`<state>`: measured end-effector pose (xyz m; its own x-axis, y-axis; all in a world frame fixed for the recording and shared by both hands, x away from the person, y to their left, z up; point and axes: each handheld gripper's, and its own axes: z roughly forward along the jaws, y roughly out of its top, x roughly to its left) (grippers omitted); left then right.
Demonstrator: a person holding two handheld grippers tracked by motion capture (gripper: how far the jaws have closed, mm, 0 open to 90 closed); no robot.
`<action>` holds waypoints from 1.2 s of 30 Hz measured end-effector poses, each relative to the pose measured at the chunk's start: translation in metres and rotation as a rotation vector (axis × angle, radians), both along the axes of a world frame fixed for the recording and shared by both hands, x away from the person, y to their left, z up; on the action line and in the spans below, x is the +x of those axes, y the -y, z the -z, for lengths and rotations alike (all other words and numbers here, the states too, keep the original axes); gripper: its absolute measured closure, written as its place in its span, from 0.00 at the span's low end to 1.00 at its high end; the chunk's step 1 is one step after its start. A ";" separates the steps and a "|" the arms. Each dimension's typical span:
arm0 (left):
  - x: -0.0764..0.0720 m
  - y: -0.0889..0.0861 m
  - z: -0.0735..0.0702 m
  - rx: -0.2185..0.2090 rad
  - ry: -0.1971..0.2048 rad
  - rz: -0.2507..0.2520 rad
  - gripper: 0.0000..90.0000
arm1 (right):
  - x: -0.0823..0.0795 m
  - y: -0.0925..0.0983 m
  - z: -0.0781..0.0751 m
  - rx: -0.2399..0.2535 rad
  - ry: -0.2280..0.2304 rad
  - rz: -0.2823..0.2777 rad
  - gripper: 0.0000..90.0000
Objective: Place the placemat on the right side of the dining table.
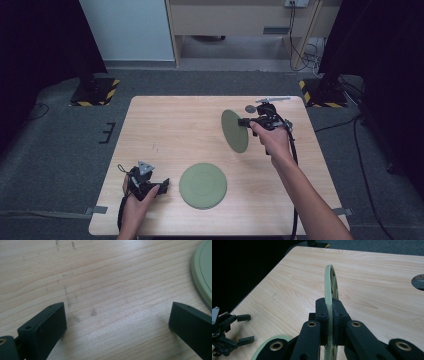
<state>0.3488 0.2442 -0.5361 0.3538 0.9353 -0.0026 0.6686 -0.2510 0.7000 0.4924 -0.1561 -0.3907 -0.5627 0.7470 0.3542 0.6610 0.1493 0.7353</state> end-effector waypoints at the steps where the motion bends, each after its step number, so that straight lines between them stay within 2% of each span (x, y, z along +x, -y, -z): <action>1: 0.000 0.000 0.000 0.000 0.000 0.000 0.01 | 0.001 0.000 0.000 -0.002 0.000 0.000 0.96; 9: 0.000 0.000 0.000 0.001 0.001 -0.004 0.01 | 0.009 -0.001 0.000 0.004 0.004 0.024 0.95; 17: 0.000 0.000 0.000 0.001 0.001 -0.002 0.01 | 0.012 0.016 -0.006 0.003 0.003 0.081 0.95; 25: 0.000 0.000 0.000 0.003 0.002 0.002 0.01 | 0.017 0.025 -0.003 -0.016 -0.004 0.123 0.95; 36: 0.000 0.000 0.000 0.004 0.002 0.002 0.01 | 0.023 0.033 0.004 -0.019 -0.015 0.149 0.95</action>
